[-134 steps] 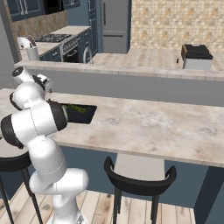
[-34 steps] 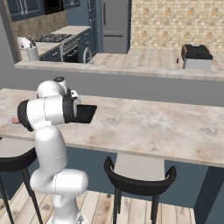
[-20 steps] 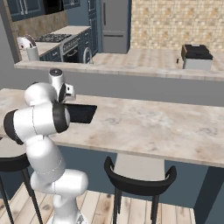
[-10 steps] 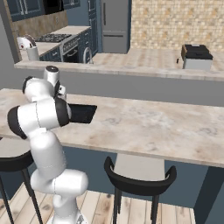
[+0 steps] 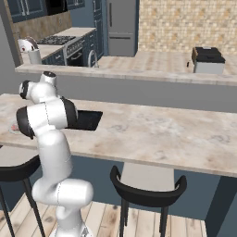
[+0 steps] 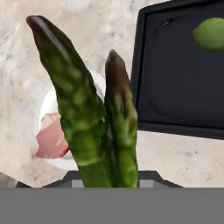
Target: Create a steak meal by picking up the steak and asparagus from the tray and placing them on the plate. Leave the lime on the tray.
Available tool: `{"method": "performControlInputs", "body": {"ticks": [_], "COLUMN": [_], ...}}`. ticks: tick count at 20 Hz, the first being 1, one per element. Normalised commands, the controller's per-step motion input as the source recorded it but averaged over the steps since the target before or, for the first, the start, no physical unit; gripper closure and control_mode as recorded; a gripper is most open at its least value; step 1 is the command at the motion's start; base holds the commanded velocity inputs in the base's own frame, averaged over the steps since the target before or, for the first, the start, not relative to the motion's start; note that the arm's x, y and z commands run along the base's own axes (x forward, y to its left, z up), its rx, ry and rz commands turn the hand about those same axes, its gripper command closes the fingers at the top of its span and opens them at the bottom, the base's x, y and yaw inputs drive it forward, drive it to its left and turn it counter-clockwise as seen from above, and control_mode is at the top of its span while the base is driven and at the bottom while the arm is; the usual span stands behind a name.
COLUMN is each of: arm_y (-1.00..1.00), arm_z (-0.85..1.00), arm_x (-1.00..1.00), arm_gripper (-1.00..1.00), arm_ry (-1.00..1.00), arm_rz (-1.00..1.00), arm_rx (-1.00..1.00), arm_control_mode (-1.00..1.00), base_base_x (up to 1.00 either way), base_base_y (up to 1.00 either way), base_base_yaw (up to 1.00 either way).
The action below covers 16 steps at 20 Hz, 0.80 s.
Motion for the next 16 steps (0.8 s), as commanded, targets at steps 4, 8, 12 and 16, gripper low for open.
{"method": "performControlInputs", "body": {"ticks": [4,8,12,16], "arm_y": [0.59,0.42,0.33,0.32], "arm_z": [-0.31,-0.24,-0.39,-0.45], "arm_x": [0.0,0.02,0.06,0.07], "arm_gripper": [1.0,1.0,1.0,1.0], "arm_ry": [0.06,0.02,0.0,0.0], "arm_rz": [0.0,0.0,0.0,0.0], "arm_rx": [0.0,0.0,0.0,0.0], "arm_control_mode": [-1.0,-1.0,-1.0,-1.0], "base_base_x": [0.0,0.0,0.0,0.0], "base_base_y": [0.0,0.0,0.0,0.0], "base_base_yaw": [0.0,0.0,0.0,0.0]}}
